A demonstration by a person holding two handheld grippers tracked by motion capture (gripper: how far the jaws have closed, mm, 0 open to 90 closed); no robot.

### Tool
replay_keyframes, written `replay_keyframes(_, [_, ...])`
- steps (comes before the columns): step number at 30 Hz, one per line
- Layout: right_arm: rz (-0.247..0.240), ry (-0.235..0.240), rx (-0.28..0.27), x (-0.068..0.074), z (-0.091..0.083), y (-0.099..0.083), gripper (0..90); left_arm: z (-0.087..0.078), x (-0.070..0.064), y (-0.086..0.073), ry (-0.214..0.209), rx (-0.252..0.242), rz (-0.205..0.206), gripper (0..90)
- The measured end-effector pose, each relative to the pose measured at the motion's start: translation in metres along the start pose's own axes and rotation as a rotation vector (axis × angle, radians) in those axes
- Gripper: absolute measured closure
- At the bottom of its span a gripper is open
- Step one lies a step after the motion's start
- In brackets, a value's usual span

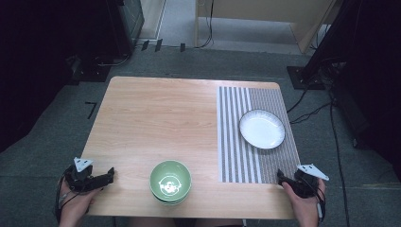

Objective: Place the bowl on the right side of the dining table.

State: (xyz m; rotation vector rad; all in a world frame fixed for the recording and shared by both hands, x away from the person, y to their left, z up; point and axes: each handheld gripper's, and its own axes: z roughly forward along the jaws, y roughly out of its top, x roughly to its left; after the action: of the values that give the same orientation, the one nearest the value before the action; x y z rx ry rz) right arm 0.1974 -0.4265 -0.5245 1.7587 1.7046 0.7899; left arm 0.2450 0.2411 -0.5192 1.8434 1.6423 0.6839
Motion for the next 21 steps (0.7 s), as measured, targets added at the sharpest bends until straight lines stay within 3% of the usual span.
replay_keyframes(10, [0.011,-0.005,0.000,0.001,0.000,0.000,18.4,0.000,-0.002,0.002,0.022,-0.001,-0.027,2.5])
replay_keyframes(21, [0.015,-0.009,0.000,0.001,0.001,0.001,18.1,-0.019,-0.007,0.017,-0.060,-0.084,-0.082,5.9])
